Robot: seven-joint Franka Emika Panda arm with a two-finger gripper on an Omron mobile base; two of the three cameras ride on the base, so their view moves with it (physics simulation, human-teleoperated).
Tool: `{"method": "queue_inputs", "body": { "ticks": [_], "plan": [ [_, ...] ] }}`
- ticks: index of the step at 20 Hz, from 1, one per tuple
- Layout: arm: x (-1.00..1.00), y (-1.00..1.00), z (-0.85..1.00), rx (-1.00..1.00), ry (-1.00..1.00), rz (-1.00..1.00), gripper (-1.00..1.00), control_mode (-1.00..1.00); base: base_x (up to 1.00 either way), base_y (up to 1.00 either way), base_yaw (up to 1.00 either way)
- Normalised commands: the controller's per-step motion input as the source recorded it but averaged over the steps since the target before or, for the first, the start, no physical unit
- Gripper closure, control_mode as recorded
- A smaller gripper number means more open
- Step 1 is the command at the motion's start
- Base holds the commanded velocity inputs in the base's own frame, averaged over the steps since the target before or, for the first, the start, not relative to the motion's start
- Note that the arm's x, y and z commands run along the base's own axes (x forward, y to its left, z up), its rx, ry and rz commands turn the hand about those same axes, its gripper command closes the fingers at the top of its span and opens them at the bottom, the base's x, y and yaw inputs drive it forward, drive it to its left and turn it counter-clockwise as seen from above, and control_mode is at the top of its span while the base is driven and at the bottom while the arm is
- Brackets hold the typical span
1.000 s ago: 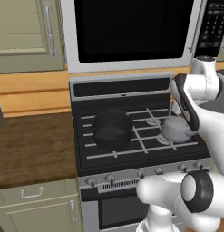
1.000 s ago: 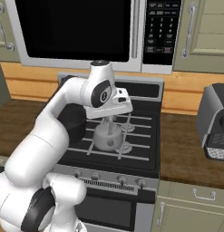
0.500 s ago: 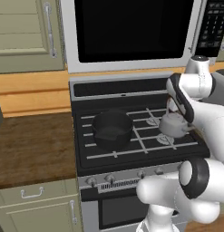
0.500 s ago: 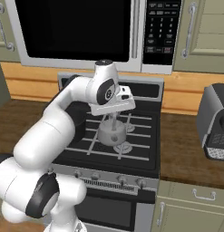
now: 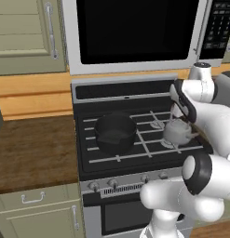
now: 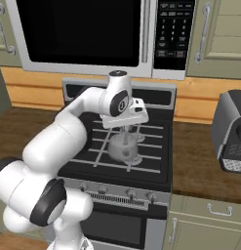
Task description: Pick the kettle from the counter and place it on a stove burner. Then turn the burner on.
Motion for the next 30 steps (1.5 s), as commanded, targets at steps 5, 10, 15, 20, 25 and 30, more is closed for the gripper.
{"method": "queue_inputs", "body": {
  "ticks": [5,10,15,20,25,30],
  "plan": [
    [0.02,0.00,-0.63,0.00,0.00,0.00,1.00,-1.00,0.00,0.00,0.00],
    [0.03,0.00,-0.09,0.00,-0.01,0.00,1.00,-1.00,0.00,0.00,0.00],
    [0.52,0.00,0.02,0.00,0.00,0.00,1.00,-1.00,0.00,0.00,0.00],
    [0.72,-0.01,0.00,0.00,0.00,0.00,1.00,-1.00,0.00,0.00,0.00],
    [0.34,-0.11,0.00,0.00,0.00,0.00,1.00,-1.00,0.00,0.00,0.00],
    [-0.02,-0.18,-0.14,0.00,0.00,0.00,1.00,-1.00,0.00,0.00,0.00]
  ]
}}
